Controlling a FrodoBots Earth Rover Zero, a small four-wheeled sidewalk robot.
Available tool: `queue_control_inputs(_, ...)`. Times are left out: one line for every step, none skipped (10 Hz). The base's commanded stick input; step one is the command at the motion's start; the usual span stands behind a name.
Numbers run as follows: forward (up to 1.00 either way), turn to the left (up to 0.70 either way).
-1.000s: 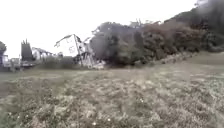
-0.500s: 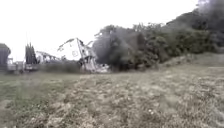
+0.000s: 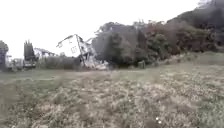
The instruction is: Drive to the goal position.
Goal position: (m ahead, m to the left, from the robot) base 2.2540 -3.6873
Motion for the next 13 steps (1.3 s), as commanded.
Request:
queue_control_inputs(0.5,0.04)
queue_control_inputs(0.5,0.03)
queue_control_inputs(0.5,0.03)
queue_control_inputs(0.5,0.03)
queue_control_inputs(0.5,0.04)
queue_control_inputs(0.5,0.04)
queue_control_inputs(0.5,0.04)
queue_control_inputs(0.5,0.04)
queue_control_inputs(0.5,0.03)
queue_control_inputs(0.5,0.04)
queue_control_inputs(0.5,0.04)
queue_control_inputs(0.5,0.04)
queue_control_inputs(0.5,0.04)
